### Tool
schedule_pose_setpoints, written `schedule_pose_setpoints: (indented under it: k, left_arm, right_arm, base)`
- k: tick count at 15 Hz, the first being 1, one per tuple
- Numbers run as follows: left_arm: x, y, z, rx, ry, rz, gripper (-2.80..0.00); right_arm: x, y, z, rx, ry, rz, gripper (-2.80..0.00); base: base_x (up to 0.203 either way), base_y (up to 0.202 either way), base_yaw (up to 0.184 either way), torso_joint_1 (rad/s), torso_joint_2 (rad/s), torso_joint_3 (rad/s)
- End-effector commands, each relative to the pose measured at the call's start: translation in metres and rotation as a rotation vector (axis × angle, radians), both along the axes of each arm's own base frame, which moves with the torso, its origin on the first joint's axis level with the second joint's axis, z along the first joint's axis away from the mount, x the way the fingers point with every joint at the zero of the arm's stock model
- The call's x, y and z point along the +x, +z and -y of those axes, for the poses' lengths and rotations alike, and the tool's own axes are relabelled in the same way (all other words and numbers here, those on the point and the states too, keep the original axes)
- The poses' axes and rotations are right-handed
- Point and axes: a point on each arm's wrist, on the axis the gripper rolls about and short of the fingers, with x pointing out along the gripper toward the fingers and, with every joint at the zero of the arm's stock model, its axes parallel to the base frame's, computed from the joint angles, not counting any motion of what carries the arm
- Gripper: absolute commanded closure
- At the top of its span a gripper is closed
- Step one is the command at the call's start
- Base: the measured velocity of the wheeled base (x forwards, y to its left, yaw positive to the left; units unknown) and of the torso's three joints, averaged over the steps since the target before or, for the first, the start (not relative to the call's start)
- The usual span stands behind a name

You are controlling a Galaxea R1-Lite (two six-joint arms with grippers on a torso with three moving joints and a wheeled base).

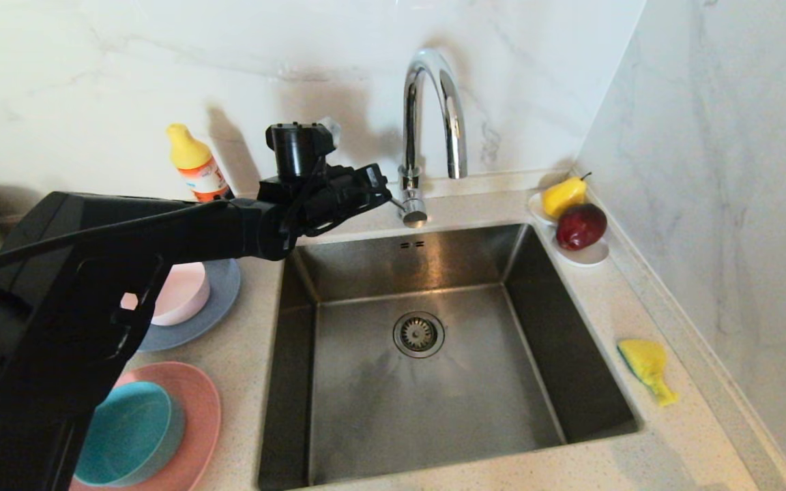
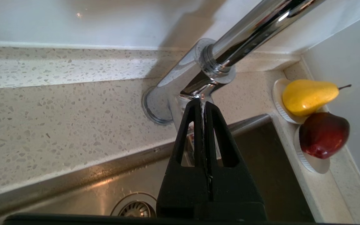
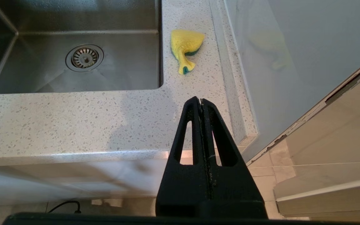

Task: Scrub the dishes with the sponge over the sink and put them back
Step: Turn on the faucet

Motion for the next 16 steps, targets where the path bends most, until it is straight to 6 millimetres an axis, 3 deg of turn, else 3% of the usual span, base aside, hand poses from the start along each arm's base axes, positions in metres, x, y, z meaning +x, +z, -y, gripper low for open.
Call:
schedule_pose_setpoints:
  k: [1, 16]
  left_arm:
    - [0.004, -0.008, 0.002, 0.003, 0.002, -0.01, 0.0]
    - [-0.009, -0.004, 0.0, -0.007, -0.002, -0.067, 0.0]
  right_arm:
    - [0.0, 0.0, 0.0, 0.0, 0.001, 0.001, 0.0]
    - [0.0, 0.0, 0.0, 0.0, 0.001, 0.001, 0.0]
  base:
    - [0.0, 0.0, 0.0, 0.0, 0.0, 0.0]
    - [0.0, 0.0, 0.0, 0.0, 0.0, 0.0]
